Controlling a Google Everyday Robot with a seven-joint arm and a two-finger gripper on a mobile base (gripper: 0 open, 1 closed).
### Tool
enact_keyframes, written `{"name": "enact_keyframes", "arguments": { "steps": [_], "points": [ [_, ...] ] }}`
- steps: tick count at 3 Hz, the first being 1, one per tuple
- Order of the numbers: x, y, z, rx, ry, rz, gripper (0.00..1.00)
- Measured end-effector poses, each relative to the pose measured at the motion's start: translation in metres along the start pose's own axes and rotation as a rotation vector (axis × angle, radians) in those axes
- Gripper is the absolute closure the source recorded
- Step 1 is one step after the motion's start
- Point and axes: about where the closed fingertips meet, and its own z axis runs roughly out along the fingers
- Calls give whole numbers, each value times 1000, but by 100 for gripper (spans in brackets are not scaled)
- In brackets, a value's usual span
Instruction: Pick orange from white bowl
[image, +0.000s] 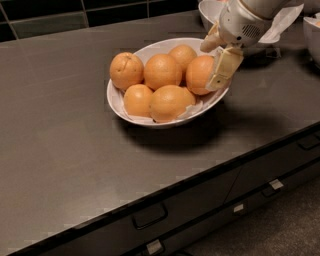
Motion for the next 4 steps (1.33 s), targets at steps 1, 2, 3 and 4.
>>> {"name": "enact_keyframes", "arguments": {
  "steps": [1, 2, 3, 4],
  "points": [
    [0, -1, 4, -8, -3, 3, 30],
    [0, -1, 8, -16, -7, 4, 29],
    [-1, -3, 13, -24, -12, 3, 30],
    [-2, -3, 18, -31, -18, 2, 30]
  ]
}}
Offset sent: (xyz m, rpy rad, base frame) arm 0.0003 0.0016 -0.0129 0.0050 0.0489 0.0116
